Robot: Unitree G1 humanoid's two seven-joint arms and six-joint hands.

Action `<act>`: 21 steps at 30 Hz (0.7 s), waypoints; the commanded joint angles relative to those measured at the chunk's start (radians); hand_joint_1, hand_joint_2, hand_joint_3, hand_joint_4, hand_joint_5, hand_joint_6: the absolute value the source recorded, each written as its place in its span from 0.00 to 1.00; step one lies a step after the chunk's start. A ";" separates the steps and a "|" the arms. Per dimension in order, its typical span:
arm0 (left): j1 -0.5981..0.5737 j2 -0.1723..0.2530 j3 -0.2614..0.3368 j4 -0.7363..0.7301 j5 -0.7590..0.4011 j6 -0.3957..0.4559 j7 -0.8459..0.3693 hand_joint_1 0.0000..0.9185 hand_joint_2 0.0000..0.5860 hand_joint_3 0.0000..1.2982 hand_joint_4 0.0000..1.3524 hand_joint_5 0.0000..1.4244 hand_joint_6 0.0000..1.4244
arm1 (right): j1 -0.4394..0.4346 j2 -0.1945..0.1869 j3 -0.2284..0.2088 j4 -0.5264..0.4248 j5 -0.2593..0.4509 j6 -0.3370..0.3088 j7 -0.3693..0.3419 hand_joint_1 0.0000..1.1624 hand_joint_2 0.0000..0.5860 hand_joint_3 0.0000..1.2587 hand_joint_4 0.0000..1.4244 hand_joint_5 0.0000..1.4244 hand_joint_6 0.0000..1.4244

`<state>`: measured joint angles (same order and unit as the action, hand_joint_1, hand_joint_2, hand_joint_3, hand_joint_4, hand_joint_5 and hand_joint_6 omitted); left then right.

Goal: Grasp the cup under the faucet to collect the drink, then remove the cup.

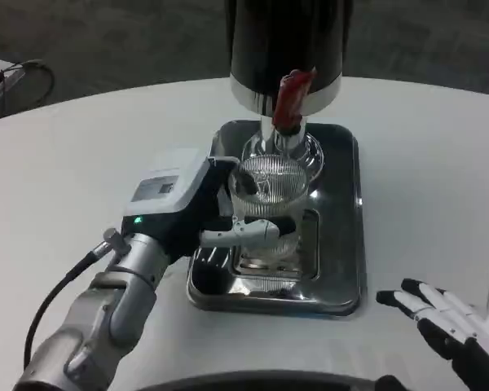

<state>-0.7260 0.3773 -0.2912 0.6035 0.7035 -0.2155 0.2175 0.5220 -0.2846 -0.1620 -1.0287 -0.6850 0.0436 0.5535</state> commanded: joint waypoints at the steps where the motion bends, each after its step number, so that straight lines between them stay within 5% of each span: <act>1: -0.017 0.020 -0.001 0.019 -0.009 -0.017 0.003 0.16 0.14 0.35 0.30 0.44 0.54 | -0.011 -0.007 0.016 0.009 -0.002 0.021 0.007 0.23 0.77 0.09 0.00 0.00 0.02; 3: -0.022 0.022 0.001 0.022 -0.011 -0.018 -0.001 0.13 0.13 0.31 0.24 0.37 0.43 | -0.018 -0.011 0.020 0.011 -0.003 0.024 0.007 0.23 0.77 0.09 0.00 0.00 0.03; 6: -0.030 0.026 0.003 0.023 -0.019 -0.024 -0.004 0.12 0.12 0.29 0.20 0.34 0.38 | -0.025 -0.014 0.025 0.015 -0.003 0.034 0.008 0.23 0.77 0.09 0.00 0.00 0.03; 21: -0.009 0.053 0.022 -0.041 -0.084 -0.079 -0.037 0.08 0.11 0.17 0.10 0.27 0.32 | -0.044 -0.034 0.049 0.017 -0.002 0.068 0.006 0.25 0.77 0.10 0.00 0.02 0.03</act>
<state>-0.7544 0.4101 -0.2855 0.5945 0.6348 -0.2724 0.1828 0.4762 -0.3133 -0.1182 -1.0205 -0.6855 0.1058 0.5557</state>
